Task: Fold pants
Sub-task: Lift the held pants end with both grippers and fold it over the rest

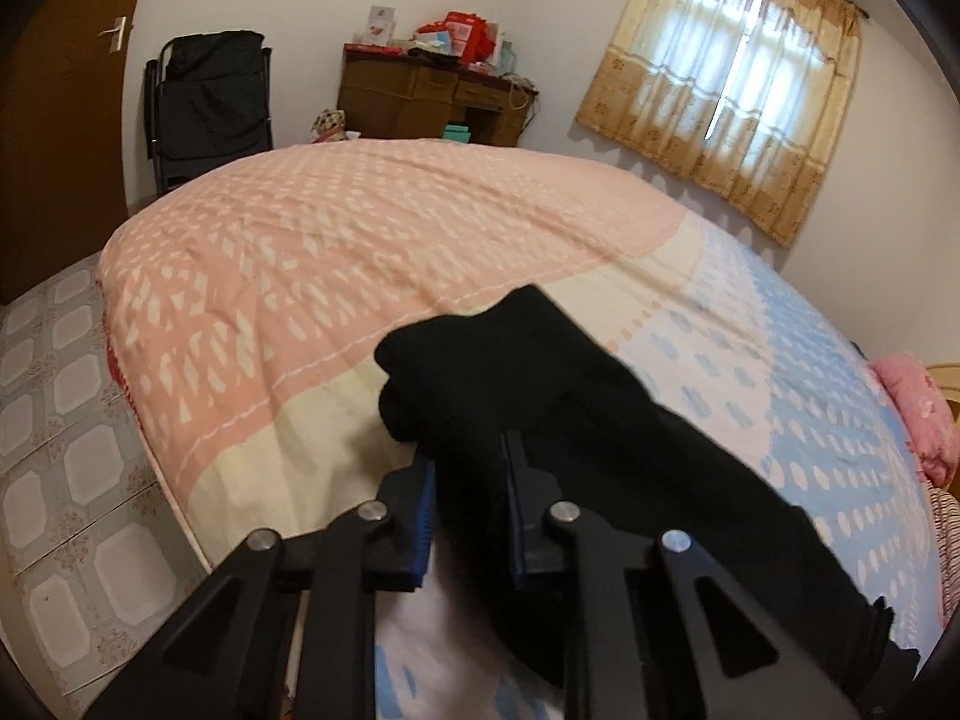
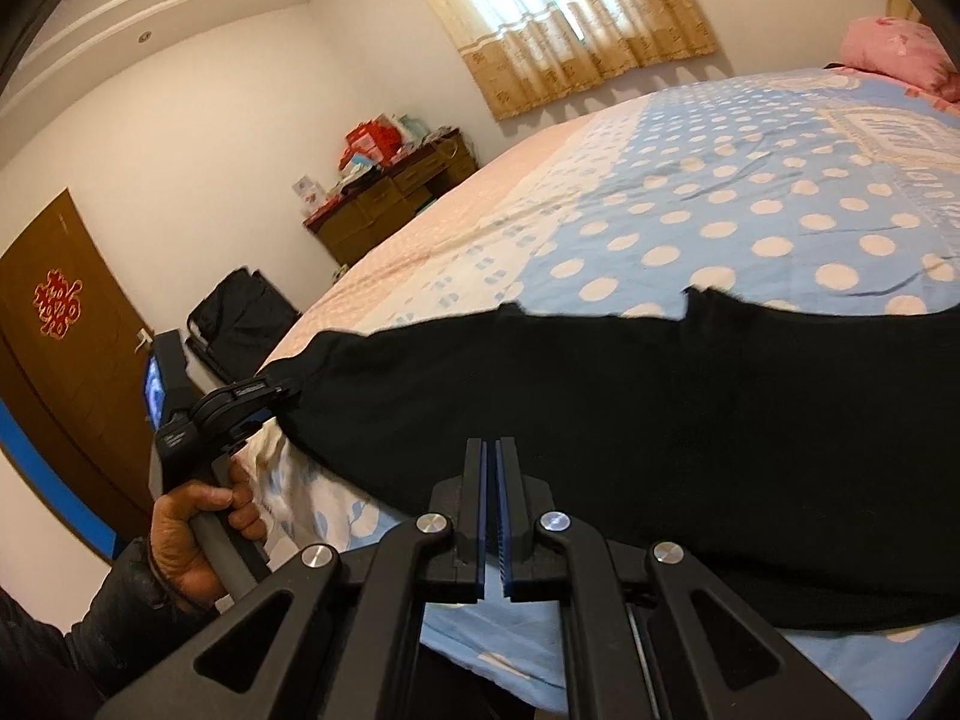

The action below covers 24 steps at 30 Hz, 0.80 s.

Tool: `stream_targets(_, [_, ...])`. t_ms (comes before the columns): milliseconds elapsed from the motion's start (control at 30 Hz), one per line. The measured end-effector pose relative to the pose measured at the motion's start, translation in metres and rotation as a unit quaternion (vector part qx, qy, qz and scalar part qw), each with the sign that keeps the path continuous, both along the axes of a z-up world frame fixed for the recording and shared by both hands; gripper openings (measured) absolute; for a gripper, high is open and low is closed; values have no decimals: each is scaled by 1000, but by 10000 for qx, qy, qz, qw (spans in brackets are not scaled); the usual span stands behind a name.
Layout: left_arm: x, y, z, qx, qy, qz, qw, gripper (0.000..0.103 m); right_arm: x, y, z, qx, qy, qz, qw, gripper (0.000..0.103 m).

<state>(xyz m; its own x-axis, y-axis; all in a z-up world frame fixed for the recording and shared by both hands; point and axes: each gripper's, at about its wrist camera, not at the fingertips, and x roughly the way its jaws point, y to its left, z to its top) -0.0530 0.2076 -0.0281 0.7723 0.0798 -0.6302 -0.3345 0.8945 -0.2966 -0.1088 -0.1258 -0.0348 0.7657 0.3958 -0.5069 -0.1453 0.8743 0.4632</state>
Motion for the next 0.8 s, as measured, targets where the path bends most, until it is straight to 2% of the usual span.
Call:
stream_targets(133, [-5, -14, 19, 166, -349, -237, 9990, 19, -3, -25, 5, 64, -71, -463, 9989, 3])
stream_targets(233, [-7, -38, 38, 324, -657, -618, 9954, 19, -9, -51, 6, 192, -39, -862, 9961, 4])
stream_targets(300, [-9, -60, 51, 456, -912, -986, 9899, 19, -15, -70, 5, 203, -2, -1177, 9928, 3])
stream_targets(367, [-15, -87, 61, 597, -1154, -1446, 9809, 19, -21, -86, 5, 202, 26, -1424, 9896, 4])
stream_targets(433, [-22, -118, 68, 696, -1369, -1974, 9682, 19, -29, -102, 5, 233, 28, -1660, 9858, 4])
stream_targets(500, [-33, -150, 73, 740, -1546, -2554, 9515, 19, -37, -118, 5, 294, 36, -1881, 9817, 4])
stream_targets(533, [-38, -171, 73, 733, -1602, -2934, 9396, 19, -40, -124, 5, 316, 37, -1978, 9797, 4])
stream_targets(600, [-47, -201, 71, 784, -1651, -3424, 9216, 19, -51, -140, 5, 368, 33, -2186, 9751, 4])
stream_targets(633, [-54, -221, 68, 832, -1670, -3760, 9077, 19, -53, -143, 4, 383, 37, -2243, 9738, 4])
stream_targets(767, [-76, -273, 52, 1018, -1642, -4617, 8657, 19, -62, -156, -1, 454, 137, -2405, 9695, 4])
stream_targets(800, [-79, -282, 47, 1102, -1611, -4757, 8577, 19, -64, -158, -3, 470, 162, -2425, 9689, 4])
